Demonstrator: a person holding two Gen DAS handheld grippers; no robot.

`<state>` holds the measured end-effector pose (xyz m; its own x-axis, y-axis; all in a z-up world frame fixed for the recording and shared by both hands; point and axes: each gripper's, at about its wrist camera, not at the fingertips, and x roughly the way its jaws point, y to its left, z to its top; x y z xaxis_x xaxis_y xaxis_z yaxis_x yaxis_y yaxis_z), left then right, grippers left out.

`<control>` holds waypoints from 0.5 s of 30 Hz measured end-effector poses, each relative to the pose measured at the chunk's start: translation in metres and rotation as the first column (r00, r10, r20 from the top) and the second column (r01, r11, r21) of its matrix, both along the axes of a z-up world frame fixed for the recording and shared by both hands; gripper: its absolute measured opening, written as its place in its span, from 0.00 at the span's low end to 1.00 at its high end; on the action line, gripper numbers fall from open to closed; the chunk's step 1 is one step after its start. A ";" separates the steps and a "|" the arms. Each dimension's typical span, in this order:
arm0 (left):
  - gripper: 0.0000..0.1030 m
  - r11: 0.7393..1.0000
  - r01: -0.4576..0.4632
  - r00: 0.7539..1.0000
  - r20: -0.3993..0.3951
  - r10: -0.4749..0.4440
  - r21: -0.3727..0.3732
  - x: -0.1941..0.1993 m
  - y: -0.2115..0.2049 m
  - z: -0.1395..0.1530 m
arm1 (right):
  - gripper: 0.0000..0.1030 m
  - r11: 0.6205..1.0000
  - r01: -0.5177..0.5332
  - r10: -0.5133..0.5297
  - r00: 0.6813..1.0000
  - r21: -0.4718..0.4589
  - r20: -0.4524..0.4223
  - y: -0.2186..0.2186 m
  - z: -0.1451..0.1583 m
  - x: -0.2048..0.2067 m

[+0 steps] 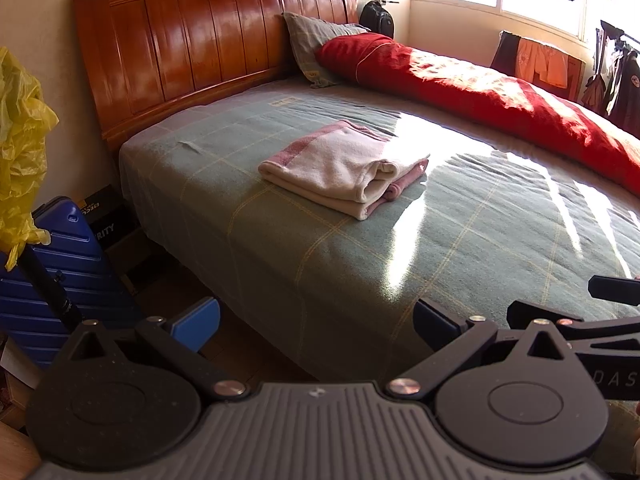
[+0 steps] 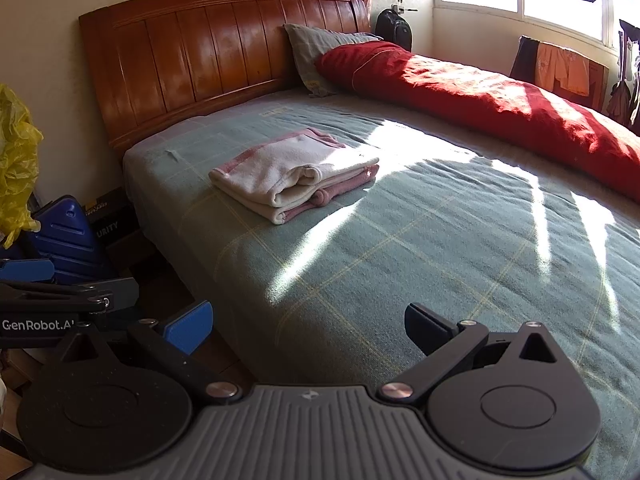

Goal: Fold clothes

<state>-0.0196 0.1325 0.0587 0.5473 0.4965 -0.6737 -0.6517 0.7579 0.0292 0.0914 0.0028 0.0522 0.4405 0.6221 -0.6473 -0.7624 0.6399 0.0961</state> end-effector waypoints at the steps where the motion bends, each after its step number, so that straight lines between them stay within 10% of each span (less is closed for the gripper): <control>1: 0.99 1.000 0.000 1.000 -0.001 0.000 0.003 0.000 0.000 0.000 | 1.00 1.000 0.000 0.000 1.000 -0.001 -0.001 0.000 0.000 0.000; 15: 0.99 1.000 0.003 1.000 -0.002 -0.003 0.001 0.001 -0.001 0.001 | 1.00 1.000 0.002 -0.002 1.000 0.000 -0.005 -0.001 -0.001 0.002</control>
